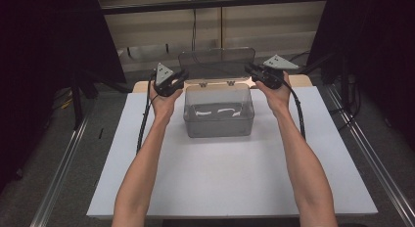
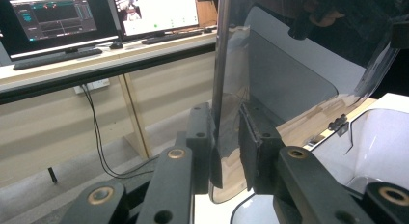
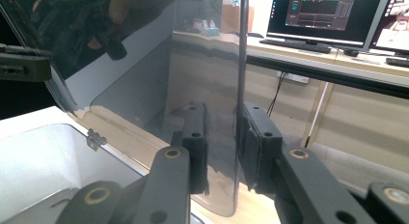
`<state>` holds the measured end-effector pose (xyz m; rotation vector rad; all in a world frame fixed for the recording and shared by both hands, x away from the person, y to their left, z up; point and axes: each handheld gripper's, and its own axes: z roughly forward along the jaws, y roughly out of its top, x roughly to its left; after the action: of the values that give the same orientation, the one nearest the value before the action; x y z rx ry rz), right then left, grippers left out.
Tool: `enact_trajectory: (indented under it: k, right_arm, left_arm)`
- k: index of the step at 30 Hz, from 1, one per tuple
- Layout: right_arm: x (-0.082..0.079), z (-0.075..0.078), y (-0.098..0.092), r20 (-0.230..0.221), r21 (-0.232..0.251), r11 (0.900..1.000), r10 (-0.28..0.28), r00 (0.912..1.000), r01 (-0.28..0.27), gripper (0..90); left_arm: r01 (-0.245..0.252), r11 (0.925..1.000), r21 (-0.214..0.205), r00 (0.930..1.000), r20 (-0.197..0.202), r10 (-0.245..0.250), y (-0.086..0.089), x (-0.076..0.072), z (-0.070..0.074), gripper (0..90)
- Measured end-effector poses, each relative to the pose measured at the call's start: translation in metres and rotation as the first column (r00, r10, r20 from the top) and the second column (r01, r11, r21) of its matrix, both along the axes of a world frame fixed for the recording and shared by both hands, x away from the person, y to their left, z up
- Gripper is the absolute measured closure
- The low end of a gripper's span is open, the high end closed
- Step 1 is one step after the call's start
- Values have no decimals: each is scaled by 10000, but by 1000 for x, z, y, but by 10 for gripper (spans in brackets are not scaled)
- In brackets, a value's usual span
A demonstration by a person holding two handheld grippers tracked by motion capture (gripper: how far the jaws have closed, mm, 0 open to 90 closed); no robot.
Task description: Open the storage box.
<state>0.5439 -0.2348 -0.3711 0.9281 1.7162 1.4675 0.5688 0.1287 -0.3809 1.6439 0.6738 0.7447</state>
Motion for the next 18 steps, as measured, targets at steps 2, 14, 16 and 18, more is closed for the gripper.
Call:
enact_trajectory:
  k: [2,14,16,18]
  right_arm:
    - [1,-2,0,-38,198,9998,21,10000,-20,722]
    - [8,-16,1,-538,39,10000,50,9985,-48,708]
    - [9,-18,1,-605,60,10000,31,9982,-27,708]
    - [10,-20,1,-679,-10,10000,-9,9977,9,716]
  left_arm:
    - [19,10000,70,10000,-7,-19,0,1,-1,750]
    - [18,9996,266,9993,-361,-8,-2,6,-10,750]
    - [28,9994,355,9994,-338,-16,-2,7,-11,749]
    - [9,9994,352,9992,-405,6,-1,8,-12,758]
